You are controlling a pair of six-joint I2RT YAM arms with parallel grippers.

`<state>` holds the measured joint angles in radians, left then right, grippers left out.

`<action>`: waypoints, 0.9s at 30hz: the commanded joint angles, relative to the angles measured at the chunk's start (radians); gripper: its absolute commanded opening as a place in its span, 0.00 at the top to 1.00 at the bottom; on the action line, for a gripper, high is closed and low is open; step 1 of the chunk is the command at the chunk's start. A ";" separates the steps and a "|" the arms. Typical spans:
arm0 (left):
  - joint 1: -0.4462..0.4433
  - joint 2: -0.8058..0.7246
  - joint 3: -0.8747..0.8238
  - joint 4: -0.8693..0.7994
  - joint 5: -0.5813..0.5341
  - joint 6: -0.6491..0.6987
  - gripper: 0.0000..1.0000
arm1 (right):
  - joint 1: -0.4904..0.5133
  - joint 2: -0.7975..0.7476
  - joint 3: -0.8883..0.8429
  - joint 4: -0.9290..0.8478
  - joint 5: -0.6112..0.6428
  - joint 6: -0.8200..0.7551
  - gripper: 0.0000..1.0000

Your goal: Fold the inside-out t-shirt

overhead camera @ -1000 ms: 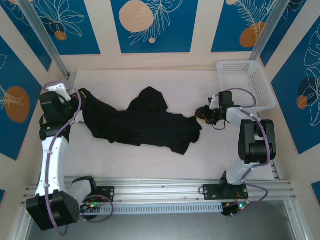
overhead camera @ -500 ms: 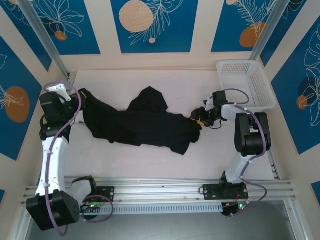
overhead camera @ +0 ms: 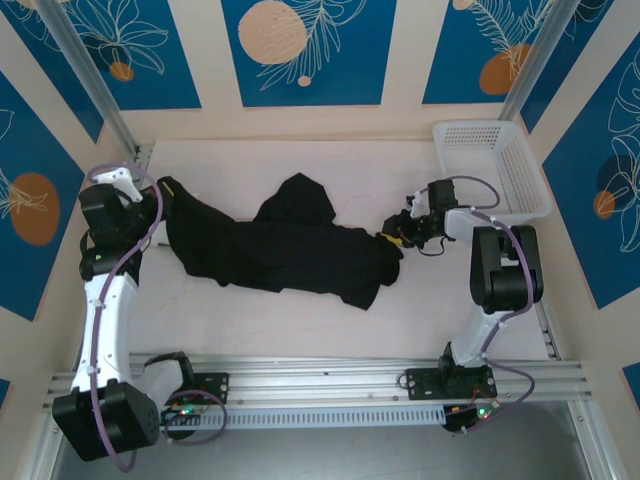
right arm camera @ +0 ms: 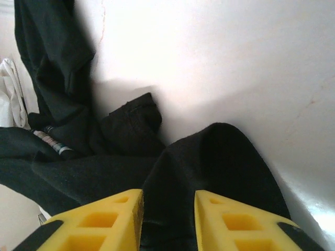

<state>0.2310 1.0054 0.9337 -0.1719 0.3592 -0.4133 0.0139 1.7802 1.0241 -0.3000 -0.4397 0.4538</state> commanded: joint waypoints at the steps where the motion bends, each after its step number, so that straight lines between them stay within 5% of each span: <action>1: 0.014 -0.009 -0.007 0.034 0.021 -0.007 1.00 | -0.008 -0.045 -0.025 0.004 -0.029 0.003 0.71; 18: 0.013 -0.014 -0.013 0.040 0.026 -0.010 1.00 | 0.028 0.005 -0.012 -0.041 0.130 -0.044 0.67; 27: 0.014 -0.014 -0.017 0.045 0.029 -0.013 1.00 | 0.031 0.007 -0.008 -0.030 0.135 -0.044 0.79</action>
<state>0.2314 1.0050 0.9207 -0.1631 0.3664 -0.4141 0.0402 1.7790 0.9928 -0.3153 -0.3088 0.4206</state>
